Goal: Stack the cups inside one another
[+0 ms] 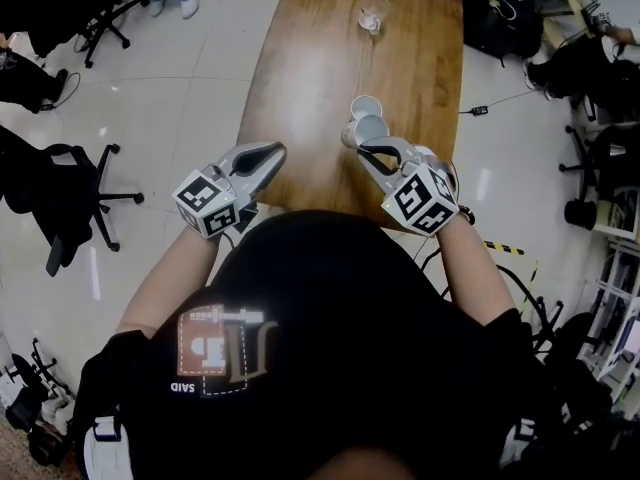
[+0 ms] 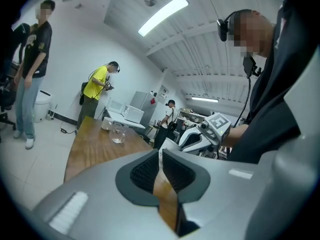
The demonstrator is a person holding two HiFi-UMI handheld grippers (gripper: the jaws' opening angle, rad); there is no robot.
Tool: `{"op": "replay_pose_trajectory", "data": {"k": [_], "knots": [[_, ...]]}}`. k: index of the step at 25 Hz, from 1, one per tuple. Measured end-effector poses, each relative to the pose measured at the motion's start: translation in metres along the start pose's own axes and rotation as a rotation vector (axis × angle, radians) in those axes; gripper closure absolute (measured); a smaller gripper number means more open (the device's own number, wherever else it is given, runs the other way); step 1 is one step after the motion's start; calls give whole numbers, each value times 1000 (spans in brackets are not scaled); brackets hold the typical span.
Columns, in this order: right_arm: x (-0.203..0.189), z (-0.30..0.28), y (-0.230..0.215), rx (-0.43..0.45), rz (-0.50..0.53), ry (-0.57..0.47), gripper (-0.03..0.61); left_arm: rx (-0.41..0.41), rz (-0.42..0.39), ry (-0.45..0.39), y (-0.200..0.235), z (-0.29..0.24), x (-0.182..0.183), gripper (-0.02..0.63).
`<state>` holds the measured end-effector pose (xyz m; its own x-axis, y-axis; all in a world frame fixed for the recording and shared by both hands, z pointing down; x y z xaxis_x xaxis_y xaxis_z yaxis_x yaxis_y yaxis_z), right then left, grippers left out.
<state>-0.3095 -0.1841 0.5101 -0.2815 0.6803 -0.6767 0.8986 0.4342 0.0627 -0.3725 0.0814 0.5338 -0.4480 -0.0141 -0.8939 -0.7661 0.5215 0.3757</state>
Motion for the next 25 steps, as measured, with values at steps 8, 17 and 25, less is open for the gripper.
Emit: {"op": "replay_pose_trajectory", "data": {"k": [8, 17, 25], "knots": [[-70, 76, 3, -119, -149, 89, 546, -73, -28, 14, -24, -41, 6, 612], [-121, 56, 16, -103, -192, 230, 545, -78, -41, 40, -35, -45, 4, 612], [-113, 106, -3, -369, -322, -128, 467, -78, -32, 37, -31, -46, 2, 612]]}}
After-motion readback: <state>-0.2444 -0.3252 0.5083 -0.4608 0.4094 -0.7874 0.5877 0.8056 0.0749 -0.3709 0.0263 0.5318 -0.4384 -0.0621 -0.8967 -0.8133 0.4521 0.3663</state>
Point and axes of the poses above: the fingertips, and each gripper's own axes: z backward along the fingers, y to its left, x out of its top, the point moved 10 cm from there along z, backward along the fingers, and after that the axes turned 11 degrees about x, right-handed, at the moved point
